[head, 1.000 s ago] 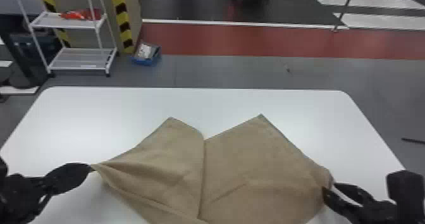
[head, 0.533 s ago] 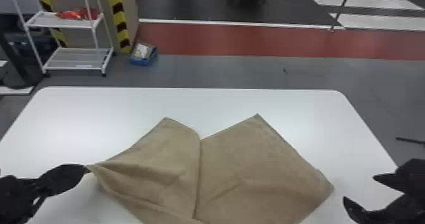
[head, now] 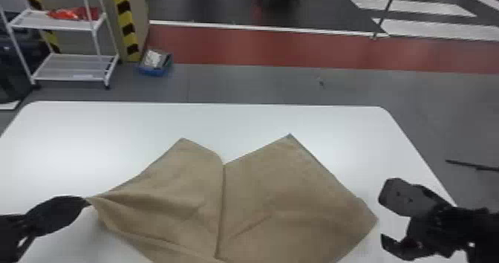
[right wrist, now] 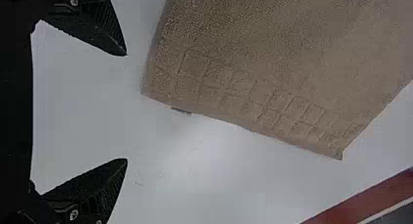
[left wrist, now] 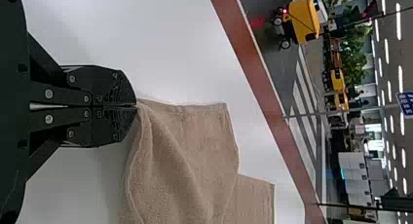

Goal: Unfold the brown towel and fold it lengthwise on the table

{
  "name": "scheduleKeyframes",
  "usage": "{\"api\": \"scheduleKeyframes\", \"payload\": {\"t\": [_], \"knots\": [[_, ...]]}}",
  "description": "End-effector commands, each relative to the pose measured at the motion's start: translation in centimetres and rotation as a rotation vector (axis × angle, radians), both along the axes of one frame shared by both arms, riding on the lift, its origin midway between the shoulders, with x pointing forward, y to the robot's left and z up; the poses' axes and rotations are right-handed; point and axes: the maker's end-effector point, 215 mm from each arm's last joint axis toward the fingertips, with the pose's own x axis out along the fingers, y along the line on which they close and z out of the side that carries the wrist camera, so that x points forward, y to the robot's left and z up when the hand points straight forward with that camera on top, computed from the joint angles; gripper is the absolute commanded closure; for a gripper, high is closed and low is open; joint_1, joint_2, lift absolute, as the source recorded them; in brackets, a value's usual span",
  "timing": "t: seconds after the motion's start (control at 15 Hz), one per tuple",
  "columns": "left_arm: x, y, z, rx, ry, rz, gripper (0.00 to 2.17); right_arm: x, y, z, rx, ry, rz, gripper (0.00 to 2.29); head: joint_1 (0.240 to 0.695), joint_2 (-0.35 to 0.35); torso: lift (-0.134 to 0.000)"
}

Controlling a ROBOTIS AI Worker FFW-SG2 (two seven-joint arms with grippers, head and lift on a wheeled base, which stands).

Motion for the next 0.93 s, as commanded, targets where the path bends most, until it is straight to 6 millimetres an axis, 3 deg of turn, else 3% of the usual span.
{"api": "scheduleKeyframes", "payload": {"t": [0.0,0.07,0.47,0.6,0.73,0.87], "knots": [[0.0,-0.2,0.0,-0.005,0.000,0.001,1.39,-0.6,1.0,-2.0,-0.051,0.078,0.062,0.13,0.695,-0.122,-0.117],[0.0,-0.2,0.0,-0.005,0.000,0.001,1.39,-0.9,1.0,-2.7,-0.063,0.103,0.069,0.15,0.695,-0.115,-0.117],[-0.2,-0.2,0.0,-0.004,0.001,-0.001,1.39,1.7,2.5,-3.7,-0.014,0.105,0.088,0.29,0.695,-0.093,-0.117],[-0.3,-0.2,0.0,-0.003,0.002,-0.003,1.39,1.8,3.1,-3.9,0.004,0.125,0.099,0.44,0.695,-0.086,-0.117],[-0.4,-0.2,0.0,-0.002,0.002,-0.002,1.39,1.3,3.8,-4.1,0.043,0.167,0.109,0.75,0.695,-0.075,-0.117],[-0.3,-0.2,0.0,-0.003,0.001,-0.001,1.39,1.0,4.2,-3.8,0.106,0.181,0.108,1.37,0.695,-0.068,-0.117]]}}
